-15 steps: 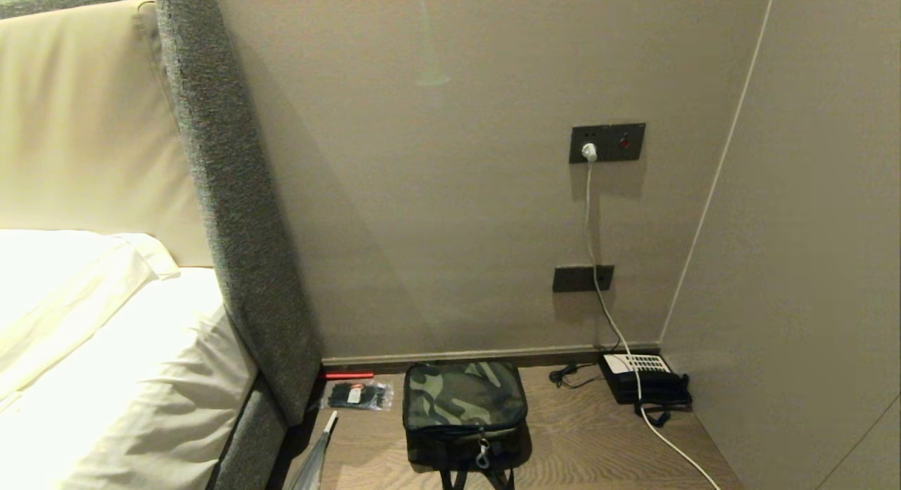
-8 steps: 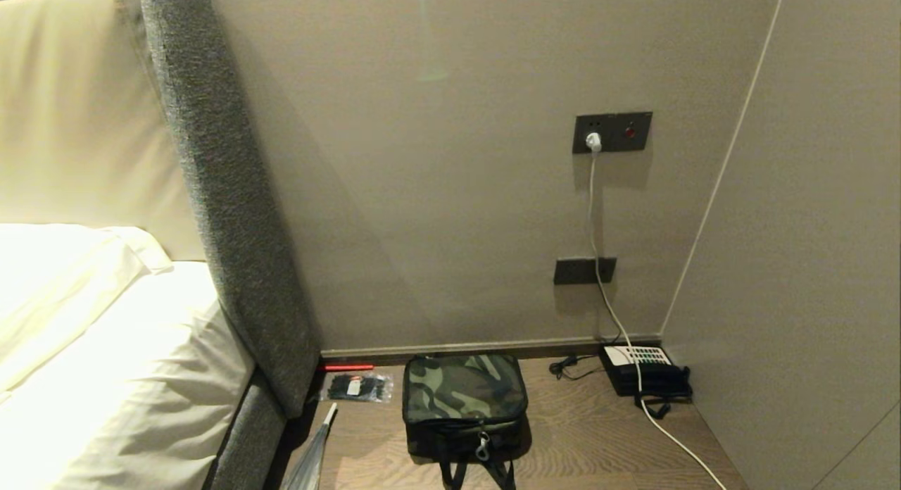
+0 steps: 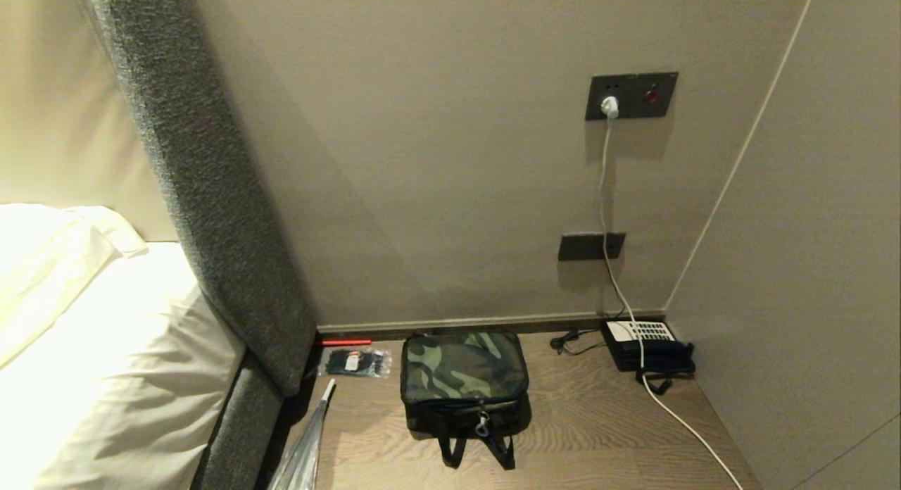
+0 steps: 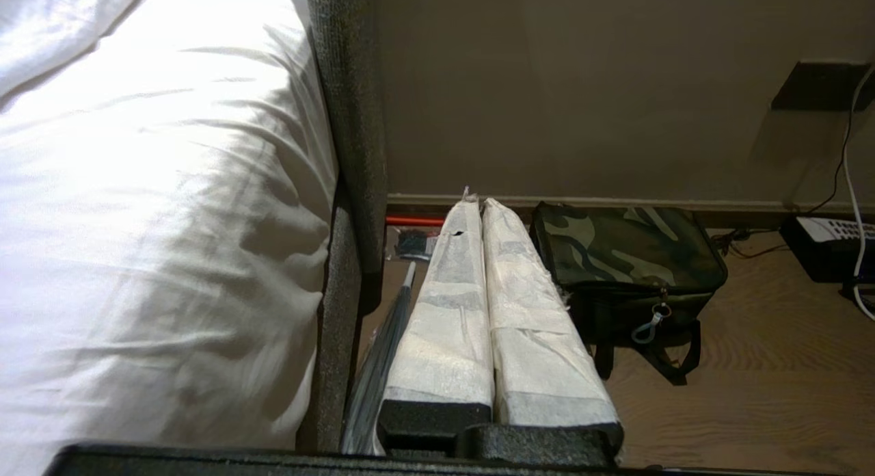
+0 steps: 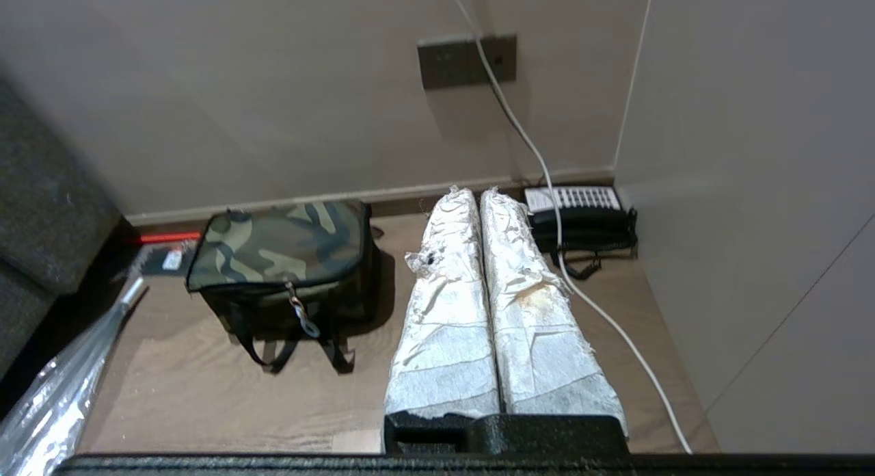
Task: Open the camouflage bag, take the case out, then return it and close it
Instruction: Open the top of the storage box
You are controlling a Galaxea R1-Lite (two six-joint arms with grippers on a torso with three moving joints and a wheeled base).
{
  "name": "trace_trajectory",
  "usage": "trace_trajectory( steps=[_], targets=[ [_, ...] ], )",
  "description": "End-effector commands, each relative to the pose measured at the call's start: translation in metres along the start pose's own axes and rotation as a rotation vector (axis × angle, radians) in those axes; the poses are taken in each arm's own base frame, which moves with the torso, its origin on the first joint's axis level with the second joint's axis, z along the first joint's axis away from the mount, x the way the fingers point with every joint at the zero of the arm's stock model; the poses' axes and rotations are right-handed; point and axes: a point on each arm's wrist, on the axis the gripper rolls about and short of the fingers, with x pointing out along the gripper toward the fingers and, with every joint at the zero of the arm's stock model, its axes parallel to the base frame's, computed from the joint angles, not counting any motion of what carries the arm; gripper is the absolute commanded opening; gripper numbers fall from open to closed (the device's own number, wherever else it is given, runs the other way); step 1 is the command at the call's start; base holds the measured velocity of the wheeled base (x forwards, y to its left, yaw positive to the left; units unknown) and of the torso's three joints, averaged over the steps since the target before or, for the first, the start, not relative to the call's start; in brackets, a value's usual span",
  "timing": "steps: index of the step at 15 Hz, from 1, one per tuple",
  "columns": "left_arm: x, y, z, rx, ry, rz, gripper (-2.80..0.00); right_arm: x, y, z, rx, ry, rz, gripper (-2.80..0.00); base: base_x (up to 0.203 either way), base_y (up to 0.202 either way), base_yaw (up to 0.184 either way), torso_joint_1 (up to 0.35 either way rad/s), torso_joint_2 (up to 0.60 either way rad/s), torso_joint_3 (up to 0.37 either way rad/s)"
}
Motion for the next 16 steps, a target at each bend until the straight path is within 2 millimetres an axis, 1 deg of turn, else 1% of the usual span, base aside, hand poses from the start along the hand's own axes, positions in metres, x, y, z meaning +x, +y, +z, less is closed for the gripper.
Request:
trace_trajectory(
  steps=[1, 16],
  targets=[
    [-0.0002, 0.0000, 0.0000, -0.001, -0.002, 0.001, -2.80, 0.0009, -0.0002, -0.0033, 0.000, 0.013, -0.001, -2.80, 0.000, 0.000, 0.000, 0.004, 0.00, -0.206],
    [-0.0002, 0.0000, 0.0000, -0.001, -0.002, 0.002, -2.80, 0.0010, -0.0002, -0.0037, 0.000, 0.014, -0.001, -2.80, 0.000, 0.000, 0.000, 0.001, 0.00, -0.195]
  ],
)
